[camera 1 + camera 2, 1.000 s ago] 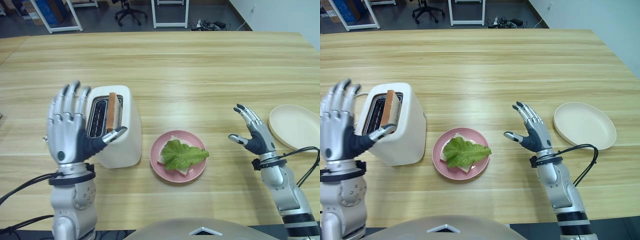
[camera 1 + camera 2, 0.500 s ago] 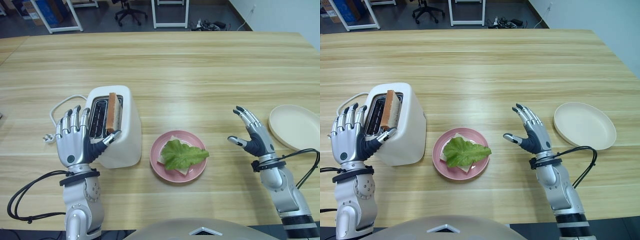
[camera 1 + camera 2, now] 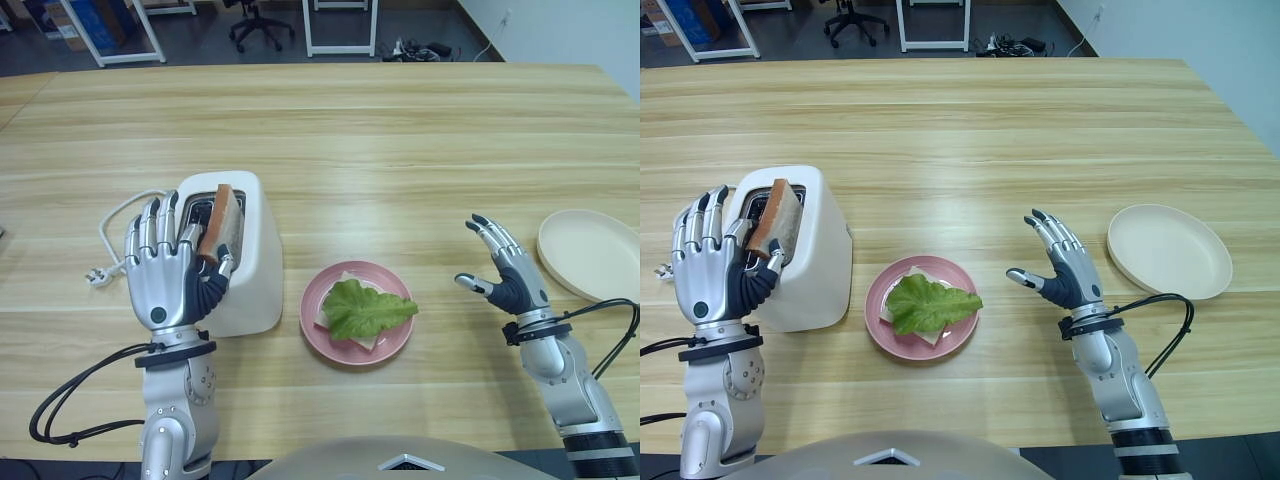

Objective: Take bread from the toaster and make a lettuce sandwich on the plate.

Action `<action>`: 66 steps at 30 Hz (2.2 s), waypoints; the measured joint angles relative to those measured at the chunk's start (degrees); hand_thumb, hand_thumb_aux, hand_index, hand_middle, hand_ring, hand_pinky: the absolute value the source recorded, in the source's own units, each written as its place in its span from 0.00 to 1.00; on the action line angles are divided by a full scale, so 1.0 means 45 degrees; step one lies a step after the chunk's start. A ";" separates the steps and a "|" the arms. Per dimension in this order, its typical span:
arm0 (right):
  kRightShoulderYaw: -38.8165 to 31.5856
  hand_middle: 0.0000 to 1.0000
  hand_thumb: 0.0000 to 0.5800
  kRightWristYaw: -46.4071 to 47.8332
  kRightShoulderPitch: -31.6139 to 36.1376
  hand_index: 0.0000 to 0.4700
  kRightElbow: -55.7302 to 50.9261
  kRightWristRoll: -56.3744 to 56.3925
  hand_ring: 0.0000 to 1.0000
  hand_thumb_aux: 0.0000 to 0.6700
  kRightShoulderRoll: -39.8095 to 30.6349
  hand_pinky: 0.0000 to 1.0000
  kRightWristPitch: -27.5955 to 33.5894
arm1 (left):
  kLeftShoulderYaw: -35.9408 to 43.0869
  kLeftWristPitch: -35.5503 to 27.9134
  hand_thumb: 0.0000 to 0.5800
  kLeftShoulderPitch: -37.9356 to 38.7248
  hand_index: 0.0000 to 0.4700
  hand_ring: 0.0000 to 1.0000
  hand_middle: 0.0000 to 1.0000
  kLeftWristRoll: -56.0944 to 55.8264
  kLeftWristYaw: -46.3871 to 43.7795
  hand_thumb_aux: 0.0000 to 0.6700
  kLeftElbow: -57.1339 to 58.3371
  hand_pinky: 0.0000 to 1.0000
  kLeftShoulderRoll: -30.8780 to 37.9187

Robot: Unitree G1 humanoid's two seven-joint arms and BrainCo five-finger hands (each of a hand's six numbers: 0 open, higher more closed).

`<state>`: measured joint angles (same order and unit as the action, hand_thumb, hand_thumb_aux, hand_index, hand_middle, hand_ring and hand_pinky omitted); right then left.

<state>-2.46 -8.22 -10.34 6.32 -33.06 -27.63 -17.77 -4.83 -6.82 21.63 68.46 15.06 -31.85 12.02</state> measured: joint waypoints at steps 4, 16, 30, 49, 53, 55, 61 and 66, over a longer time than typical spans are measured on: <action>0.0000 0.00 0.00 0.0000 -0.0023 0.00 0.0000 0.0000 0.00 0.00 0.0020 0.00 0.0008 | -0.0044 0.0145 1.00 -0.0066 1.00 1.00 1.00 -0.0409 0.0468 1.00 -0.0006 1.00 -0.0006; -0.0090 0.00 0.00 -0.0019 -0.0090 0.00 -0.0194 -0.0038 0.00 0.00 0.0271 0.00 0.0019 | -0.0794 0.0623 1.00 -0.2745 1.00 1.00 1.00 -0.1342 0.2023 1.00 -0.2137 1.00 -0.0226; -0.0015 0.00 0.00 -0.0176 0.0221 0.00 -0.0543 -0.0114 0.00 0.00 0.0549 0.00 0.0038 | 0.4179 0.0808 1.00 -0.3307 1.00 1.00 1.00 -1.1496 -0.1683 1.00 -0.4699 1.00 -0.2870; 0.0445 0.00 0.00 -0.0180 0.0378 0.00 -0.0980 0.0222 0.00 0.00 0.0497 0.00 0.0019 | 0.5178 0.0434 1.00 -0.2264 1.00 1.00 1.00 -1.2227 -0.3373 1.00 0.3439 1.00 -0.1502; 0.0394 0.00 0.00 -0.0172 0.0373 0.00 -0.0998 0.0211 0.00 0.00 0.0497 0.00 0.0010 | 0.4982 0.0361 1.00 -0.2247 1.00 1.00 1.00 -1.1963 -0.3462 1.00 0.3316 1.00 -0.1355; 0.0215 0.00 0.00 -0.0165 0.0352 0.00 -0.0990 0.0085 0.00 0.00 0.0491 0.00 -0.0103 | 0.4911 0.0354 1.00 -0.2234 1.00 1.00 1.00 -1.1454 -0.3292 1.00 0.3272 1.00 -0.1110; -0.0496 0.00 0.00 -0.0278 -0.0065 0.00 -0.0712 -0.1246 0.00 0.00 0.0105 0.00 -0.0680 | 0.4769 0.0333 1.00 -0.2012 1.00 1.00 1.00 -1.1398 -0.3148 1.00 0.3239 1.00 -0.1127; -0.1308 0.00 0.00 -0.0947 -0.0178 0.00 -0.0009 -0.2813 0.00 0.00 -0.0254 0.00 -0.1836 | 0.4566 0.0267 1.00 -0.1967 1.00 1.00 1.00 -1.1231 -0.3020 1.00 0.3754 1.00 -0.1118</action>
<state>-8.35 -12.49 -11.15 6.28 -45.72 -28.77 -26.04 15.71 -5.62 12.78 17.92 1.47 -14.95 6.99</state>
